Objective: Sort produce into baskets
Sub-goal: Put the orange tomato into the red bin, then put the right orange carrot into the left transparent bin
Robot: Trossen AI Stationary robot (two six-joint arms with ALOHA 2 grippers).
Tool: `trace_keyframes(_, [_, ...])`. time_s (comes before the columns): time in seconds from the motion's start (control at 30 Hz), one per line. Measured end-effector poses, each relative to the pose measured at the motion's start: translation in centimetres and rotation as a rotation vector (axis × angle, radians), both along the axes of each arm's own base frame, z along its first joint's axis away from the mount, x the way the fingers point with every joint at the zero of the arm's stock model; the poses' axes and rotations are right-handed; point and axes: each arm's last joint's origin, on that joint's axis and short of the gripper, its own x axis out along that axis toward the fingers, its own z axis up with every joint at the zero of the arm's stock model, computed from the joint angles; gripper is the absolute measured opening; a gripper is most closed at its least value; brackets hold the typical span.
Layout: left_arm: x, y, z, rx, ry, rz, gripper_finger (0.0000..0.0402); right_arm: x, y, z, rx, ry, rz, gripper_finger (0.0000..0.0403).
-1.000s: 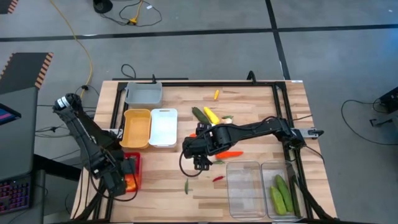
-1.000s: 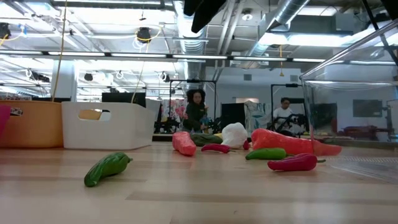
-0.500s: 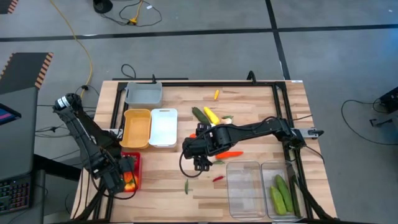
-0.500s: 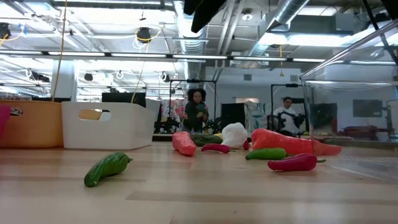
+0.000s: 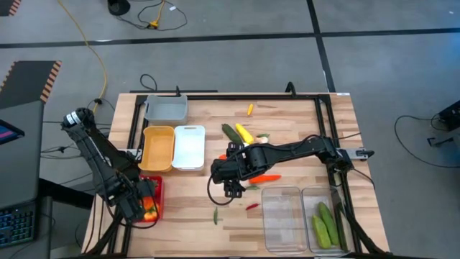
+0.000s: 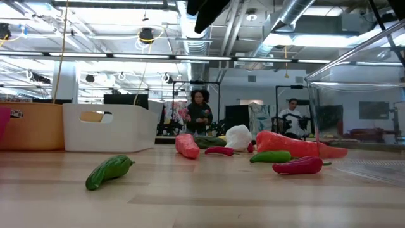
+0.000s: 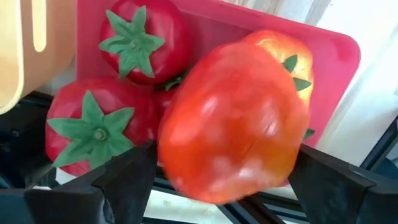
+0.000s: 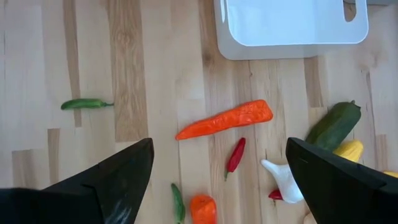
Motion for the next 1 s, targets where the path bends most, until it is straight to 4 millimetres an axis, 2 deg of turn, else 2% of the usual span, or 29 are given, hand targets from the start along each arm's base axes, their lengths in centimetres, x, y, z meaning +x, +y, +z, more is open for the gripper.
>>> trace_keyframes(0.23, [-0.09,0.11,0.00,0.010,0.011,0.000,0.0345,0.00,0.00,0.00,0.000,0.000,0.000,0.0392])
trace_keyframes(0.57, [-0.70,0.63,0.03,0.040,0.113,0.032,0.0346,0.01,0.00,-0.02,0.000,0.001,0.001,0.0392])
trace_keyframes(1.0, [-0.89,0.68,0.05,0.028,0.157,0.027,0.0346,0.01,0.00,-0.02,0.000,0.001,0.002,0.0392])
